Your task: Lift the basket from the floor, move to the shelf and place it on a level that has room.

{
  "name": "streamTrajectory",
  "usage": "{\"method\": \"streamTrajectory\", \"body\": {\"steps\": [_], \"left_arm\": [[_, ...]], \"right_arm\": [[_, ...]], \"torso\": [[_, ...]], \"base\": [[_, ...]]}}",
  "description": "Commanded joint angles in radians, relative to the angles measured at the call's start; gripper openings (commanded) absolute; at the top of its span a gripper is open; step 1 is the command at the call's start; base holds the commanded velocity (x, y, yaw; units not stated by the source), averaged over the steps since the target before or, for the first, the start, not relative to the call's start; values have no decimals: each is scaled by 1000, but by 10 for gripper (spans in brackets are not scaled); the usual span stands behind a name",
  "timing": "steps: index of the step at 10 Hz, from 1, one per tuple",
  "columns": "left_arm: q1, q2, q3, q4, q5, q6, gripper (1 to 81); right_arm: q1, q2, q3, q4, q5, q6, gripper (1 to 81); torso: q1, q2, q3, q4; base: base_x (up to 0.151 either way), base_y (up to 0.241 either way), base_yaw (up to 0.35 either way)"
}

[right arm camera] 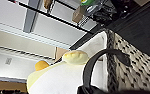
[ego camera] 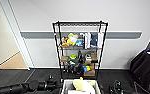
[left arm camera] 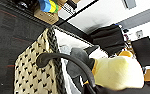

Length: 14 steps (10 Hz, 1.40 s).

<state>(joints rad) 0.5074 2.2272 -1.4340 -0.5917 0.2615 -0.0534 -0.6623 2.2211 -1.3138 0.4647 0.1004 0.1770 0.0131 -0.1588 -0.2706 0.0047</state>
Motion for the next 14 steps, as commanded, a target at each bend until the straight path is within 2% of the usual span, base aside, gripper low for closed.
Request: {"method": "streamTrajectory", "body": {"steps": [1,3,4,5,8,9,14], "left_arm": [[-154,-15,40,-37,21,6,10],[-143,-13,27,-34,21,6,10],[-140,-15,27,-34,21,7,10],[-135,-17,27,-33,21,10,10],[-128,-17,20,-31,21,12,10],[-128,-12,9,-34,24,12,10],[-122,-9,15,-30,25,15,10]], "right_arm": [[137,-16,50,5,-5,6,10],[135,-16,48,5,-5,6,10],[132,-15,48,5,-5,6,10],[129,-15,48,5,-5,6,10],[128,-12,45,5,-5,6,10],[128,-10,44,5,-4,6,10],[108,-10,41,2,-2,-4,10]], "torso": [[0,0,0,0],[-2,7,4,0],[-2,5,42,0],[-3,5,45,0],[-3,6,89,0],[-3,6,67,0],[-5,5,76,0]], "base": [[0,0,0],[0,0,0],[0,0,0],[0,0,0],[0,0,0],[0,0,0],[0,0,0]]}}
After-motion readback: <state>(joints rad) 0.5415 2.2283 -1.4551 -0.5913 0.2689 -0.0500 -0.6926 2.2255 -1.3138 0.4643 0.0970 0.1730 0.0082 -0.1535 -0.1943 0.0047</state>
